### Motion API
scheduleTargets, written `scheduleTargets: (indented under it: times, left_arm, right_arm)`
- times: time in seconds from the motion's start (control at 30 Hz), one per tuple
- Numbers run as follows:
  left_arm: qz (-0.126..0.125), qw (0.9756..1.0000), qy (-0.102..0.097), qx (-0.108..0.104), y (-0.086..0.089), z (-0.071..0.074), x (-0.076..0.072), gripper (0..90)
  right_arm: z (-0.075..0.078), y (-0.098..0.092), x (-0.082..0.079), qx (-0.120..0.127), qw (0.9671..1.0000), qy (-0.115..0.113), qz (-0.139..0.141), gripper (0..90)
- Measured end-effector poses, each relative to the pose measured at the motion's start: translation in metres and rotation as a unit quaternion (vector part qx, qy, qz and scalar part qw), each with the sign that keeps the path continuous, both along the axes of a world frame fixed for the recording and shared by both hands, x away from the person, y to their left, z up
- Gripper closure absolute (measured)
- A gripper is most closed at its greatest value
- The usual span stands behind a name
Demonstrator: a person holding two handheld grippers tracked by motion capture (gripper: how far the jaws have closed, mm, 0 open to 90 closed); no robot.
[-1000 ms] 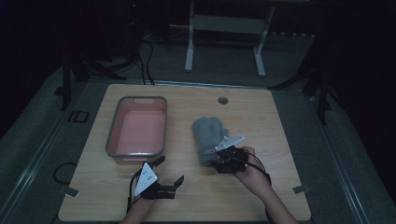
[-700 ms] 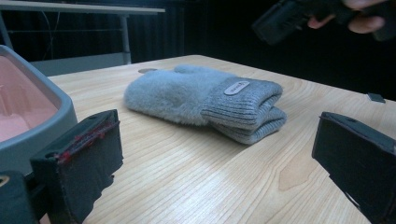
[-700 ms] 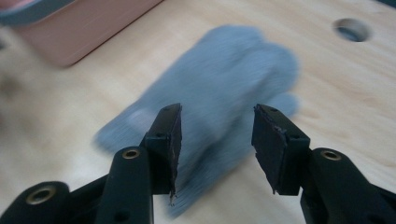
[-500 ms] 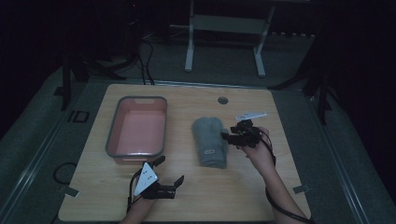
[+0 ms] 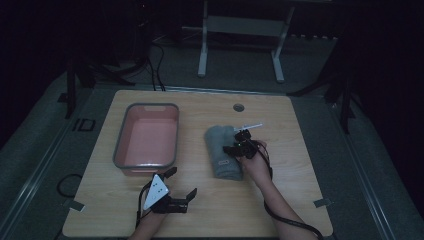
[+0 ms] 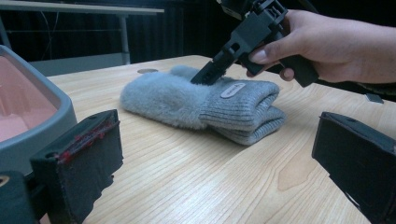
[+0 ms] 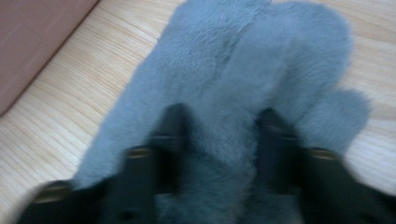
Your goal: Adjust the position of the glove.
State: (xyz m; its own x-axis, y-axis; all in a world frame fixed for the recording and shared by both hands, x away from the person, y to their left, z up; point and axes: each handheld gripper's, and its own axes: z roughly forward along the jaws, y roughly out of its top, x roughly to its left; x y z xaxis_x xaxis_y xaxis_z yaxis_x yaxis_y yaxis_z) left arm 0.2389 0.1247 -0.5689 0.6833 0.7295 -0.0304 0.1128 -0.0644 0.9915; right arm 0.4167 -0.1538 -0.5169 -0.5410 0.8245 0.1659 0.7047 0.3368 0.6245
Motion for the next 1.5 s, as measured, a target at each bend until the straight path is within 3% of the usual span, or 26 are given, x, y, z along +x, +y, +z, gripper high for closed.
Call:
scheduleTargets:
  times: [0.03,0.1,0.2,0.3,0.5,0.7,0.8,0.93,1.1,1.3,1.43,1.5]
  left_arm:
    - [0.0,1.0,0.0,0.0,0.0,0.0,0.0,1.9]
    - [0.0,1.0,0.0,0.0,0.0,0.0,0.0,1.9]
    - [0.0,1.0,-0.001,0.0,0.0,0.0,0.0,1.9]
    - [0.0,1.0,-0.001,0.0,0.0,0.0,0.0,1.9]
    - [0.0,1.0,0.0,0.001,0.0,0.0,0.0,1.9]
    - [0.0,1.0,0.001,0.002,0.0,0.0,0.0,1.9]
    - [0.0,1.0,0.001,0.0,0.0,0.0,0.0,1.9]
    - [0.0,1.0,0.001,0.001,0.0,0.0,0.0,1.9]
    - [0.0,1.0,0.0,0.0,0.0,0.0,0.0,1.9]
    - [0.005,1.0,0.002,0.006,-0.002,0.0,0.0,1.9]
    - [0.013,0.999,0.022,0.036,-0.007,0.002,0.001,1.9]
    - [0.023,0.9972,0.028,0.066,-0.012,0.004,0.001,1.9]
  right_arm:
    - [0.0,0.002,-0.002,0.001,1.0,-0.002,-0.004,74.7]
    - [0.003,0.004,-0.007,0.01,0.9999,-0.008,-0.003,80.5]
    - [0.011,0.004,-0.013,0.038,0.9991,-0.021,-0.007,81.8]
    - [0.021,-0.002,-0.021,0.075,0.9961,-0.04,-0.021,82.1]
    - [0.034,-0.02,-0.032,0.108,0.9909,-0.066,-0.046,82.0]
    - [0.02,-0.034,-0.026,0.114,0.9909,-0.037,-0.062,78.5]
    - [0.011,-0.035,-0.025,0.112,0.9918,-0.016,-0.061,72.8]
    - [-0.001,-0.035,-0.025,0.101,0.9927,-0.005,-0.066,62.5]
    - [0.0,-0.042,-0.024,0.092,0.993,-0.016,-0.071,49.3]
    - [0.013,-0.048,-0.027,0.075,0.9955,-0.034,-0.047,34.7]
    - [0.022,-0.05,-0.035,0.053,0.997,-0.048,-0.03,21.9]
    - [0.025,-0.049,-0.038,0.048,0.9972,-0.051,-0.024,13.1]
